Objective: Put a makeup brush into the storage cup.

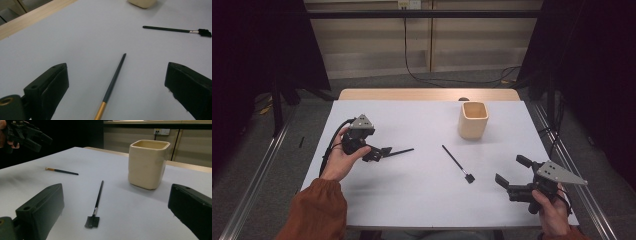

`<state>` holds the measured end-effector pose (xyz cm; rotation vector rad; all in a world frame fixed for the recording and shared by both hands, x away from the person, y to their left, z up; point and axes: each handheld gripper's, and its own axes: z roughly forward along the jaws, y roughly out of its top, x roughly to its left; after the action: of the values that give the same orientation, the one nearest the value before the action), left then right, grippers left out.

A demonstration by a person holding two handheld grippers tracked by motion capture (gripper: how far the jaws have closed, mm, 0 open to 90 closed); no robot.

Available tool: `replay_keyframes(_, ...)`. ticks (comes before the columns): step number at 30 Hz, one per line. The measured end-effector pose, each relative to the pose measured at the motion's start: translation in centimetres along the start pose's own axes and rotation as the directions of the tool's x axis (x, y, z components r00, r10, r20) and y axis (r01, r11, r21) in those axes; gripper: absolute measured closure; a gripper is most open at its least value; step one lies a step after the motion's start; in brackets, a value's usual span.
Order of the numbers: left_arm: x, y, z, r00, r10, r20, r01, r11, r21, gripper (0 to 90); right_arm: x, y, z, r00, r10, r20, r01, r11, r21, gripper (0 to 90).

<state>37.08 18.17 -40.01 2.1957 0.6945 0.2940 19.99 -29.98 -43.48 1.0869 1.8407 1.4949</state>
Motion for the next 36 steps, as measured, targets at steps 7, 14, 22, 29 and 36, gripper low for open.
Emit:
replay_keyframes(7, 0.4, 0.2, 0.2, 1.0, 0.004, 0.005, -0.005, 0.9974, 0.072, 5.1, 0.0, 0.0, 0.0, 1.0, 0.004, -0.002, -0.004, 1.0, 0.0, 0.0)
replay_keyframes(14, 1.0, 0.7, 0.7, 1.0, -0.002, 0.004, 0.002, 0.9897, 0.143, 5.7, 0.0, 0.0, 0.1, 1.0, 0.004, -0.003, -0.004, 1.0, 0.001, 0.0)
replay_keyframes(22, 1.3, 0.8, 1.6, 0.9996, -0.001, 0.028, -0.005, 0.9732, 0.23, 5.5, 0.1, 0.0, 0.1, 1.0, 0.004, -0.006, -0.004, 1.0, 0.004, 0.0)
replay_keyframes(29, 1.8, 0.4, 2.3, 0.9981, 0.034, 0.051, -0.048, 0.9493, 0.311, 9.2, 0.1, 0.0, 0.1, 1.0, -0.003, -0.007, 0.003, 1.0, 0.008, 0.0)
replay_keyframes(36, 2.0, -0.1, 3.2, 0.9957, 0.04, 0.084, -0.067, 0.9312, 0.358, 20.9, 0.1, 0.0, 0.1, 1.0, 0.001, -0.007, -0.001, 1.0, 0.008, 0.0)
